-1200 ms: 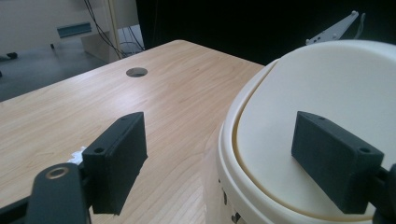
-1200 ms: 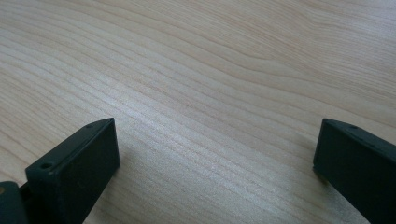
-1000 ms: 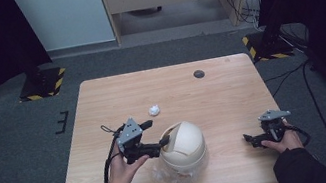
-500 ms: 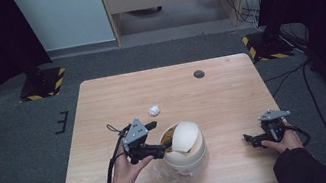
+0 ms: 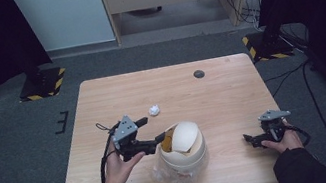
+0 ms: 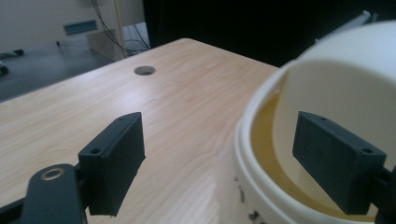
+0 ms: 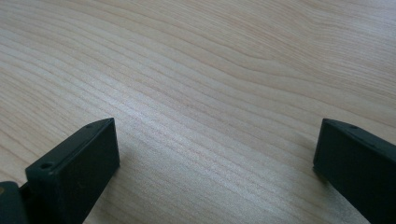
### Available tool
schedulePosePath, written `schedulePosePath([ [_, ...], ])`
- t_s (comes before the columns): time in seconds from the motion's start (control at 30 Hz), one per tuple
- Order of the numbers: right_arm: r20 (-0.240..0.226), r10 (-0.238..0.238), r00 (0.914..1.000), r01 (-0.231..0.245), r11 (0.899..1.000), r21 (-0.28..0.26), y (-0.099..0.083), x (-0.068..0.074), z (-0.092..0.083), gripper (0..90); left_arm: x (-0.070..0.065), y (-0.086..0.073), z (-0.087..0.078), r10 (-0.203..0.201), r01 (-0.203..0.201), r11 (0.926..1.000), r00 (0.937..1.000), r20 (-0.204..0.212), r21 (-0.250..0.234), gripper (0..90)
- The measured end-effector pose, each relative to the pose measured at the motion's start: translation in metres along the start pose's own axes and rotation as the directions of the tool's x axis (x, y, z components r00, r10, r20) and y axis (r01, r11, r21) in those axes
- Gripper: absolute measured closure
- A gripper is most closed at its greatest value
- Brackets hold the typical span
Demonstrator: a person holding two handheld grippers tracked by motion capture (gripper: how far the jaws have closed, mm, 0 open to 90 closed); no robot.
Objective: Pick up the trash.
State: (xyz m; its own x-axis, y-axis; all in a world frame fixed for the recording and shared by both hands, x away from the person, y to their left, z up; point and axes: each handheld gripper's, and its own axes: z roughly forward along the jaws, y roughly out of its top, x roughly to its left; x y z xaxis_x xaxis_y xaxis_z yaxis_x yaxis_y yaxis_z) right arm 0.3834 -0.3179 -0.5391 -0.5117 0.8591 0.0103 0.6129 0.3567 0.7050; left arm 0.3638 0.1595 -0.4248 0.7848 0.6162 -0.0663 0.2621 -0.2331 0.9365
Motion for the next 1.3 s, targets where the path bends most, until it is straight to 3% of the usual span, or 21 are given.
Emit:
schedulePosePath([
  [0.1,0.000,-0.001,1.0000,0.001,1.000,0.000,0.000,0.000,0.000,0.6,0.012,0.001,-0.007,-0.016,0.015,0.9998,0.9990,-0.042,-0.016,16.4],
  [0.27,-0.001,-0.001,1.0000,0.001,1.000,0.000,0.000,0.000,0.000,0.6,0.025,-0.002,-0.004,-0.033,0.032,0.9994,0.9970,-0.069,-0.009,16.4],
  [0.33,-0.001,-0.001,1.0000,0.001,1.000,0.000,0.000,0.000,0.000,0.6,0.032,-0.004,0.001,-0.045,0.046,0.9990,0.9959,-0.078,0.003,16.4],
  [0.53,-0.001,-0.002,1.0000,0.002,1.000,0.000,0.000,0.000,0.000,0.6,0.044,-0.012,0.023,-0.028,0.035,0.9974,0.9941,-0.105,0.064,16.4],
  [0.77,-0.001,-0.005,1.0000,0.004,1.000,-0.001,0.000,0.000,0.000,0.6,0.058,-0.025,0.050,-0.005,0.025,0.9909,0.9882,-0.153,0.132,16.4],
  [0.87,0.000,-0.005,1.0000,0.005,1.000,-0.001,0.000,0.000,0.000,0.6,0.066,-0.033,0.061,-0.019,0.047,0.9854,0.9854,-0.169,0.164,16.9],
  [1.07,0.000,-0.005,1.0000,0.005,1.000,-0.001,0.000,0.000,0.000,0.5,0.075,-0.037,0.075,-0.018,0.058,0.9782,0.9808,-0.194,0.199,17.1],
  [1.3,-0.001,-0.005,1.0000,0.005,1.000,-0.001,0.000,0.000,0.000,0.5,0.088,-0.034,0.091,-0.031,0.078,0.9760,0.9737,-0.226,0.203,18.7],
])
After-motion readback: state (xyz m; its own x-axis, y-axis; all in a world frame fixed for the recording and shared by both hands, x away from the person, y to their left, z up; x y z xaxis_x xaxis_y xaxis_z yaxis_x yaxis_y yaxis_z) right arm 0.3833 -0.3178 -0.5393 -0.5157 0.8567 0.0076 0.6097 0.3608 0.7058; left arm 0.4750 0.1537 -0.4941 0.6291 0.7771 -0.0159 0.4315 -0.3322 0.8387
